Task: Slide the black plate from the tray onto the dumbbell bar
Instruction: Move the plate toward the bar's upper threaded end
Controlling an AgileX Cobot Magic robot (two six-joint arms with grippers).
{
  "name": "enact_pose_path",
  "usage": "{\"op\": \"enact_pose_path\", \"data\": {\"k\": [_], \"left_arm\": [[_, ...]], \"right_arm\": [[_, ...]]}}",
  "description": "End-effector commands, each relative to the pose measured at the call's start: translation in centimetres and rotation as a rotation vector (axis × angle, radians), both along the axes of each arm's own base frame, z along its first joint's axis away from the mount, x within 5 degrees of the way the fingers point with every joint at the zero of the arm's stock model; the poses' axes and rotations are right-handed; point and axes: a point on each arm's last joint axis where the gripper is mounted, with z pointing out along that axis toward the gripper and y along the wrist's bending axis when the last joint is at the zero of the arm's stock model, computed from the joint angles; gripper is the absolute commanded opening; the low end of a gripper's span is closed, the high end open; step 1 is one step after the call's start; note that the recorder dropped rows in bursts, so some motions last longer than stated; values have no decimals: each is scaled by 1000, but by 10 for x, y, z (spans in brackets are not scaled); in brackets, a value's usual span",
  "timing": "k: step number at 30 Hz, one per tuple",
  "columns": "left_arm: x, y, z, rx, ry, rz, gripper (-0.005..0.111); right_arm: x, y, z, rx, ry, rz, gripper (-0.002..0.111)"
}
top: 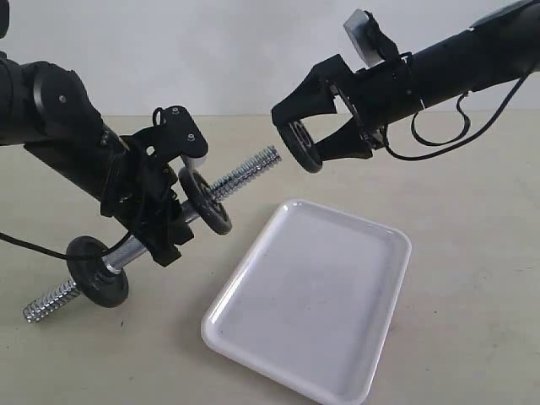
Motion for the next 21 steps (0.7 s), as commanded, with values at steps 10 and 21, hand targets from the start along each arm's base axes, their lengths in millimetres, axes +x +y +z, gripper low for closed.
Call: {"op": "enact_pose_path", "data": {"k": [10, 21], "left_arm": [[11, -4, 31, -83, -167, 49, 4], [9, -4, 39, -99, -189, 55, 4]], "right_arm": [[-8, 24, 17, 77, -7, 45, 0], [-8, 24, 17, 76, -11, 47, 0]]}}
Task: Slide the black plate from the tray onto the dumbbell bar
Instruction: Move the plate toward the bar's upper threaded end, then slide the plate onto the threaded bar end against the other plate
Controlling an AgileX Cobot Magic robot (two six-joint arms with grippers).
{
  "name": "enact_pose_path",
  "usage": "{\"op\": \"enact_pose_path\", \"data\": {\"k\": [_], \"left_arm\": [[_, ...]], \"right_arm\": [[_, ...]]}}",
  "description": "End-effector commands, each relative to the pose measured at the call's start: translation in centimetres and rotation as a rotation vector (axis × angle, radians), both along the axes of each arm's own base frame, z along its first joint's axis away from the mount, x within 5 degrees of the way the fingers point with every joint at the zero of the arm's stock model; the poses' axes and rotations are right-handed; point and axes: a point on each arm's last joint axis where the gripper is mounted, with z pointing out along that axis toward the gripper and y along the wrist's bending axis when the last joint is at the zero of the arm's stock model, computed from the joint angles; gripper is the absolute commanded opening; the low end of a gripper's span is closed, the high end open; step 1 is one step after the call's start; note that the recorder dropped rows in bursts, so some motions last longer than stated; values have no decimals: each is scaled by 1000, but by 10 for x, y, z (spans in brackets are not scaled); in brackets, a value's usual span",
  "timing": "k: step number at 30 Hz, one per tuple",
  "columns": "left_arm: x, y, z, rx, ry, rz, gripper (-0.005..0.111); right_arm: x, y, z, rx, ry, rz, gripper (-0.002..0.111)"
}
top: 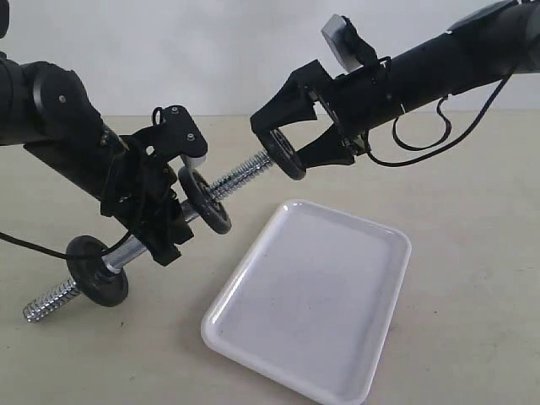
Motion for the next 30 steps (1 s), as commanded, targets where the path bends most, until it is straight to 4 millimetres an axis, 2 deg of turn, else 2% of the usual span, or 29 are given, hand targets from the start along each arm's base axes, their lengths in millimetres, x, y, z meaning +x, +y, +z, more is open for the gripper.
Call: {"op": "enact_pose_path", "data": {"k": [1, 16, 22, 30], "left_arm": [[8, -3, 41, -100, -189, 54, 4], [8, -4, 44, -128, -187, 77, 4], [9, -5, 46, -151, -193, 96, 4], [11, -5, 48, -162, -219, 109, 4]], "right_arm": [[0, 2, 17, 76, -25, 0, 0], [0, 2, 17, 76, -8, -9, 0], [-6, 16, 17, 81, -1, 21, 0], [-8, 23, 18, 94, 15, 25, 0]]}}
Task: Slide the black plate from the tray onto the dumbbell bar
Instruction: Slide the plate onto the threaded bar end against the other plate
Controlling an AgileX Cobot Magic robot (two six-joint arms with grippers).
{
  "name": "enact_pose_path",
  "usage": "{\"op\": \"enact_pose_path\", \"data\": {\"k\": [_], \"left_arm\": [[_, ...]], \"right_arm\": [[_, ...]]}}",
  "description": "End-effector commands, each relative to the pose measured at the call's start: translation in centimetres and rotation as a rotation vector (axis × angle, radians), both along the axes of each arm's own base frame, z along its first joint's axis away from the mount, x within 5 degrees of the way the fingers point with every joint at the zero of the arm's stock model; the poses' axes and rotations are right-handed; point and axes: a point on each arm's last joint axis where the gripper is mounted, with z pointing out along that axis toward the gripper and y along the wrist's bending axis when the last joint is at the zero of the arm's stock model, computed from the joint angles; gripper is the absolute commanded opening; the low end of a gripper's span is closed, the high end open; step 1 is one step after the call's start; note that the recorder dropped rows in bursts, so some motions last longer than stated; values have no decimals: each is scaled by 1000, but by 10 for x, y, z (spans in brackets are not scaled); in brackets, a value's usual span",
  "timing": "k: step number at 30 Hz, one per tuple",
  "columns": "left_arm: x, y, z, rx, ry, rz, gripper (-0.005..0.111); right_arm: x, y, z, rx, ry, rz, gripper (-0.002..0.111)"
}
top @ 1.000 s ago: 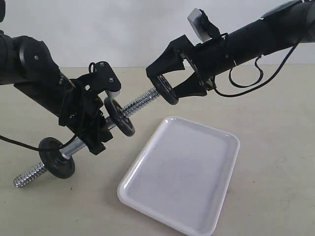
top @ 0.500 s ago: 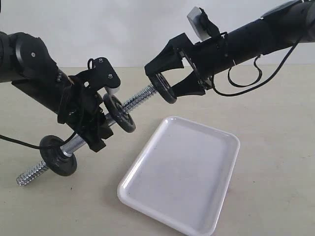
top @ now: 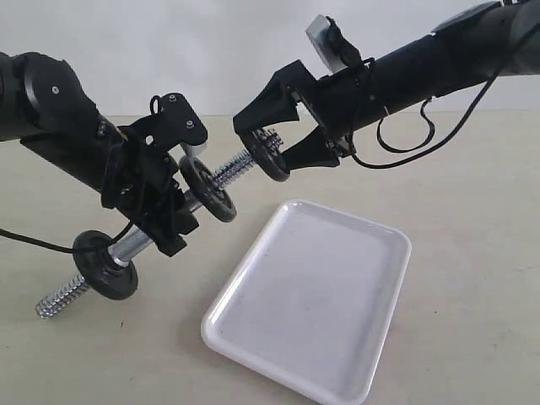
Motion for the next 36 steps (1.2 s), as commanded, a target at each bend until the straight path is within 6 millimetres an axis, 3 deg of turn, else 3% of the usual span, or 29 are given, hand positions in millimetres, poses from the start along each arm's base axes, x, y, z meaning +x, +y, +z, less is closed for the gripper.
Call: {"op": "enact_pose_path", "data": {"k": [1, 7, 24, 27, 32, 36], "left_arm": [[11, -3, 40, -124, -199, 95, 4], [14, -4, 45, -148, -210, 124, 4], [13, -4, 47, -155, -213, 130, 4], [13, -4, 47, -155, -213, 130, 4], [13, -4, 47, -155, -213, 130, 4], [13, -4, 47, -155, -213, 130, 4]], "right_arm": [[-4, 7, 17, 79, 9, 21, 0], [-11, 20, 17, 75, 7, 57, 0], [-11, 19, 15, 53, 2, 67, 0], [-11, 19, 15, 53, -5, 70, 10], [-11, 19, 15, 53, 1, 68, 44], [-11, 19, 15, 52, 17, 60, 60]]}}
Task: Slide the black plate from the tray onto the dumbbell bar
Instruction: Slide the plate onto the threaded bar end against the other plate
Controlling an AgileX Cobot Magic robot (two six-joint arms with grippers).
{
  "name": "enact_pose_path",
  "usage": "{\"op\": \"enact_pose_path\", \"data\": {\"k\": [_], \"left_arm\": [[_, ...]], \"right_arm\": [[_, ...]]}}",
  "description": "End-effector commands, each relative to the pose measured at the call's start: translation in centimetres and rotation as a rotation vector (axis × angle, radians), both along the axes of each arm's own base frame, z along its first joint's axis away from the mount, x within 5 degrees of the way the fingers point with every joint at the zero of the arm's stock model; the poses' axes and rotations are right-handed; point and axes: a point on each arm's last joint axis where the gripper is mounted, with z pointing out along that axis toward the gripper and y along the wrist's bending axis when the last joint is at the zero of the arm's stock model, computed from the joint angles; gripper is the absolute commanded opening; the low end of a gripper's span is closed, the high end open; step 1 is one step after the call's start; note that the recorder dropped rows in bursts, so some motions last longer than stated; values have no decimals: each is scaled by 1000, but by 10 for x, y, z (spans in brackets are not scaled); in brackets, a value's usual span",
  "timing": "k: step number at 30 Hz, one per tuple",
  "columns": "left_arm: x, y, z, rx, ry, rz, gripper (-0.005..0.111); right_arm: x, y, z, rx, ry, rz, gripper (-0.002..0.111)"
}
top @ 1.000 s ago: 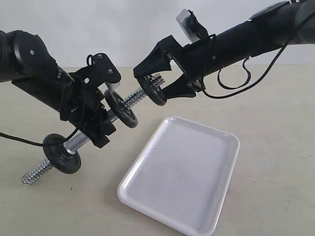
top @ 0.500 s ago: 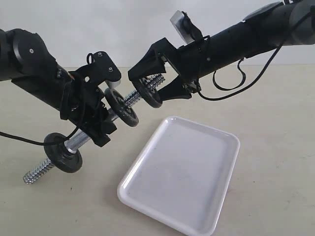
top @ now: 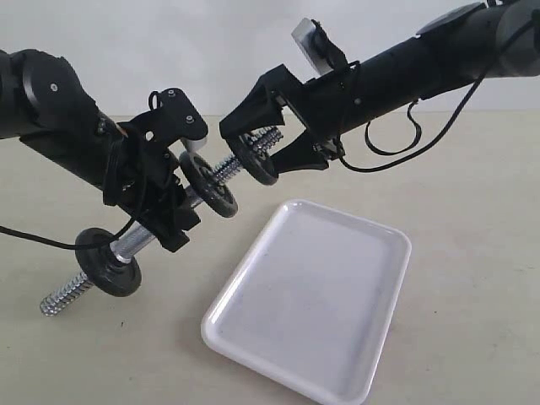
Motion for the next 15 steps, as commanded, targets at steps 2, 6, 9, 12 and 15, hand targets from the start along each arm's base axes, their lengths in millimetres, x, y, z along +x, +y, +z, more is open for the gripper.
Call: {"op": "enact_pose_path", "data": {"k": [2, 6, 9, 12, 15], "left_arm": [[12, -4, 44, -140, -205, 110, 4], [12, -4, 44, -140, -205, 110, 4], [12, -4, 44, -140, -205, 110, 4], [12, -4, 44, -140, -205, 110, 4], [12, -4, 44, -140, -205, 110, 4]], "right_arm": [[-8, 4, 15, 59, 17, 61, 64], [-7, 4, 15, 56, 15, 58, 74], [-6, 4, 15, 52, 9, 46, 75], [-6, 4, 15, 52, 9, 45, 75], [-6, 4, 15, 51, 8, 43, 75]]}}
